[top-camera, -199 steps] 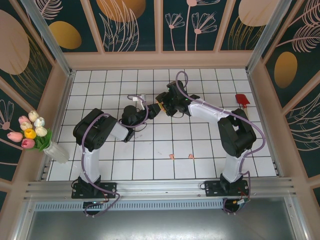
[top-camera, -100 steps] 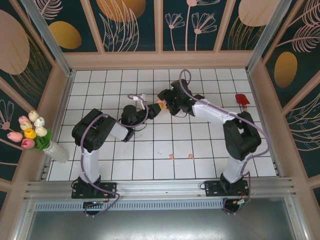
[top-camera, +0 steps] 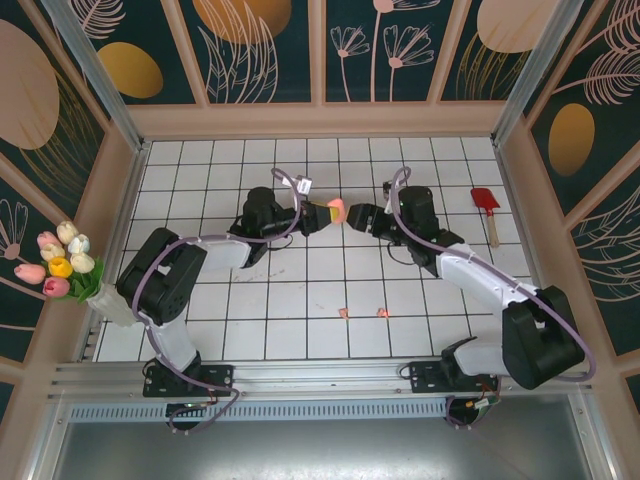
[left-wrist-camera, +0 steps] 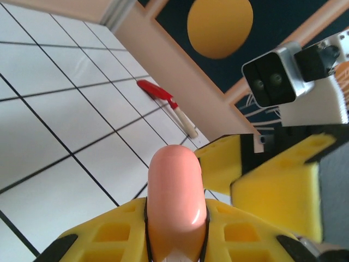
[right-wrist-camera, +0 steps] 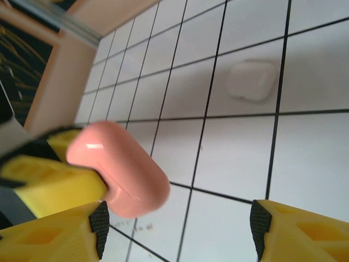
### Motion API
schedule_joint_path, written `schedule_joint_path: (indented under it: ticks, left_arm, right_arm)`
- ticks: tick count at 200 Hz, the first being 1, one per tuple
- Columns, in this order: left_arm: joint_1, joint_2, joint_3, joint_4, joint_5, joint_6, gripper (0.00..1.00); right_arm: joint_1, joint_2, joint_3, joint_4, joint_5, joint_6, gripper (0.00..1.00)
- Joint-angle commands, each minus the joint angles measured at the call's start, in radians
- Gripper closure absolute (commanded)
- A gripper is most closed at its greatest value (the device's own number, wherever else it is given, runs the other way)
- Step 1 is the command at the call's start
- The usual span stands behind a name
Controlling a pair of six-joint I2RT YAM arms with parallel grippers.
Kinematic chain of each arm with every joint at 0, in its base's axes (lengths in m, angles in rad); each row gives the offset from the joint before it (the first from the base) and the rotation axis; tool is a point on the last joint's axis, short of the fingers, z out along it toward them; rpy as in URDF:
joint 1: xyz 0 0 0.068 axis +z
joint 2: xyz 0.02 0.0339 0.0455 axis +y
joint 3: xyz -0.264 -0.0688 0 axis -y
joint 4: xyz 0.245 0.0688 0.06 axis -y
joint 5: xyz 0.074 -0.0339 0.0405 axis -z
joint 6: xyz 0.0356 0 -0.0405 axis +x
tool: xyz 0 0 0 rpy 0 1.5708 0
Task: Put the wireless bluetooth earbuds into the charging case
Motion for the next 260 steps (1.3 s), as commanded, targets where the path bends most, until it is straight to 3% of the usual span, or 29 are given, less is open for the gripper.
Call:
schedule_joint_path:
  ticks: [1,101,181,234,260]
  left_arm:
    - [0.0,-0.025,0.047,-0.141,0.092,0.092,0.98]
    - [0.001,-0.017,0.137,-0.209,0.143,0.108,1.0]
    - [-0.001,-0.069,0.118,-0.221,0.177,0.117,1.0]
    - [0.0,-0.066,0.106,-0.186,0.174,0.095,1.0]
    - [0.0,-0.06,0.114,-0.181,0.178,0.09,1.0]
  right_arm:
    - [-0.014,-0.037,-0.047,0.144,-0.114,-0.103,0.3]
    - [-0.038,0.089,-0.022,0.204,-0.148,-0.1,0.34]
    - [-0.172,0.104,-0.08,0.284,-0.194,-0.019,0.38]
    - [-0.163,-0.061,-0.162,0.39,-0.286,0.079,0.39]
    - [-0.136,-0.092,-0.13,0.36,-0.285,0.074,0.38]
